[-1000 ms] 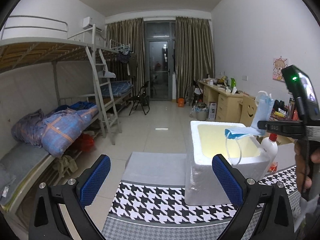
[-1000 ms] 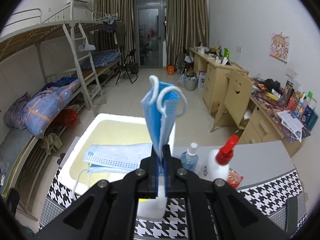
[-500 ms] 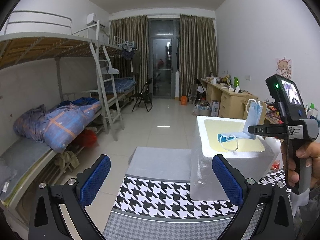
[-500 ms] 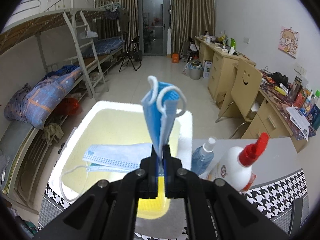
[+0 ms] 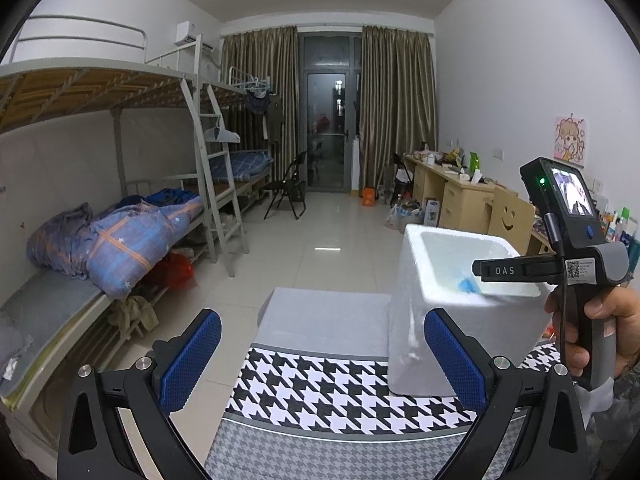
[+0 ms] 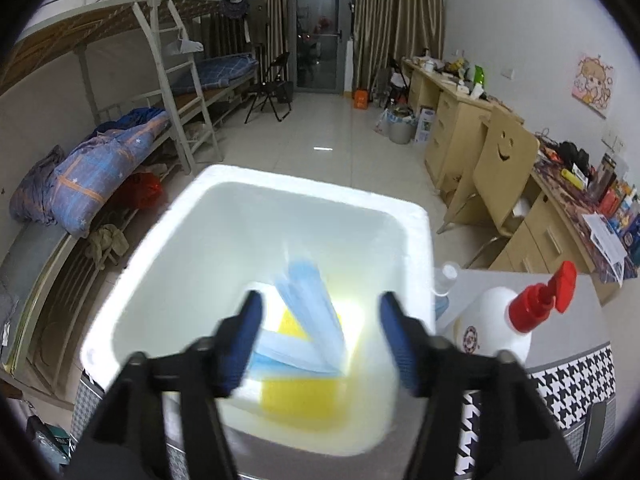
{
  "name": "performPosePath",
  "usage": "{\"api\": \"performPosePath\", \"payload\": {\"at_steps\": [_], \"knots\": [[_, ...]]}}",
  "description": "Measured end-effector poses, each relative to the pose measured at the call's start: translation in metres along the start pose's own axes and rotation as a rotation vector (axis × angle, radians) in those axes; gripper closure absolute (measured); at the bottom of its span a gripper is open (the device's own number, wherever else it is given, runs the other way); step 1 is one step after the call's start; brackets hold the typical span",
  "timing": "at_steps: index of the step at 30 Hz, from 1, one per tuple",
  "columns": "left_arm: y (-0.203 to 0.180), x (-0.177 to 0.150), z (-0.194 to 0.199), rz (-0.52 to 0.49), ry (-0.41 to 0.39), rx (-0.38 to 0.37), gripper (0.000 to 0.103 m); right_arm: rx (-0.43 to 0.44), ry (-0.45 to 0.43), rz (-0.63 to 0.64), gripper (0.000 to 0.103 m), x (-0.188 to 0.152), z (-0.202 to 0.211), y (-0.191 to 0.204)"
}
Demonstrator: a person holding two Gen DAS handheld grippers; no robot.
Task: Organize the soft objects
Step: 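Lower the blue mask into the foam box and open the right gripper, then move both tools back toward the remaining items on the table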
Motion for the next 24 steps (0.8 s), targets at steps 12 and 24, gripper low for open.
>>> {"api": "performPosePath", "payload": {"at_steps": [12, 24], "knots": [[-0.003, 0.0, 0.004, 0.001, -0.002, -0.012, 0.001, 0.025, -0.041, 0.004, 0.033, 0.002, 0.021, 0.001], [-0.004, 0.005, 0.019, 0.011, -0.026, -0.03, 0.001, 0.014, -0.16, -0.001, 0.012, -0.002, 0.064, -0.006]]}}
Point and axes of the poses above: each gripper's, at about its wrist camera, not at the fingertips, and z roughly against the way its jaws point, y to its left, x to its top, the point moved 3 cm from there along -z, roughly the way its jaws point
